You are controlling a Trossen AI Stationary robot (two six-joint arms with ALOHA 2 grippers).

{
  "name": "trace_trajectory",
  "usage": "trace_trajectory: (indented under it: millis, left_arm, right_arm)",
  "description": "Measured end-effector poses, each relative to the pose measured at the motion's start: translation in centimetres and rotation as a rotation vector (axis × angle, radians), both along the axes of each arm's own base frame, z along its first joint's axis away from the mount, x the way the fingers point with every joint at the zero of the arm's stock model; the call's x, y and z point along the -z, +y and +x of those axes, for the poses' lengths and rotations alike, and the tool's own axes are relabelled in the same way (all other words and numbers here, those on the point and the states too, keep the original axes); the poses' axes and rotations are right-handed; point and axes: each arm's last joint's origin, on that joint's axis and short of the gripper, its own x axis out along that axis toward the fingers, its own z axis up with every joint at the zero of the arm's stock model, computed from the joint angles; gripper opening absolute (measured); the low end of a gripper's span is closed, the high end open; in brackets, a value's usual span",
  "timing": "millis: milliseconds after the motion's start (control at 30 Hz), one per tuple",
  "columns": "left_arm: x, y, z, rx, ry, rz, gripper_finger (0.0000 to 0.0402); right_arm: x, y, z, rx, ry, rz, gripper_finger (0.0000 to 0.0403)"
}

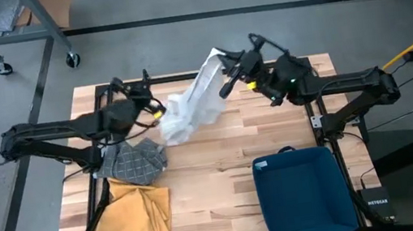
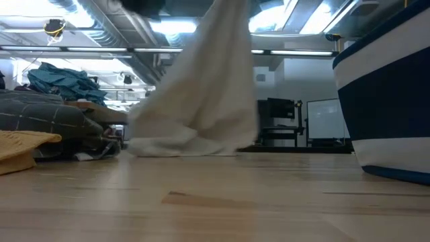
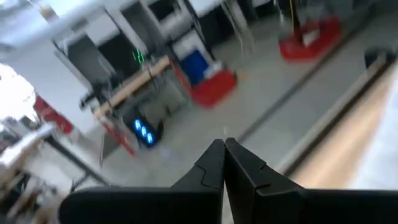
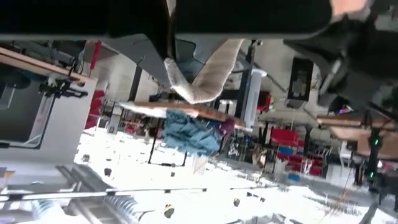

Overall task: Fold towel
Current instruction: Fold the white towel

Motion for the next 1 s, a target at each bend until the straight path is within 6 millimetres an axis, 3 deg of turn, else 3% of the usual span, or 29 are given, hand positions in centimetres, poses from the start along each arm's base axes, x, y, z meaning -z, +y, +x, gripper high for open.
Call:
trace_trajectory:
  millis: [100, 233, 400, 567, 733, 1000]
  left_arm:
    - [-2.2, -0.1, -0.1, 0.051, -0.048, 0.034, 0.0000]
    - [-2.2, -0.2, 0.2, 0.163, -0.120, -0.028, 0.0000]
    - [0.3, -0.1, 0.7, 0.215, -0.019, -0.178, 0.0007]
    - [2.9, 0.5, 1.6, 0.208, 0.057, -0.335, 0.0045]
    - [5.2, 1.1, 3.9, 0.286, 0.118, -0.461, 0.0102]
    - [10.1, 1.7, 7.6, 0.286, 0.190, -0.635, 0.0141]
  right_arm:
    - [-0.7, 0.0, -1.0, -0.008, -0.030, 0.005, 0.0001]
    - [-0.7, 0.1, -1.3, -0.012, -0.002, 0.009, 0.0001]
    - [0.2, 0.1, -1.0, -0.031, 0.060, 0.054, 0.0001]
    - [1.0, 0.2, -0.6, -0.101, 0.118, 0.089, 0.0001]
    - [1.3, 0.7, -0.4, -0.289, 0.114, 0.149, 0.0001]
    - [1.6, 0.7, -0.3, -0.312, 0.122, 0.194, 0.0001]
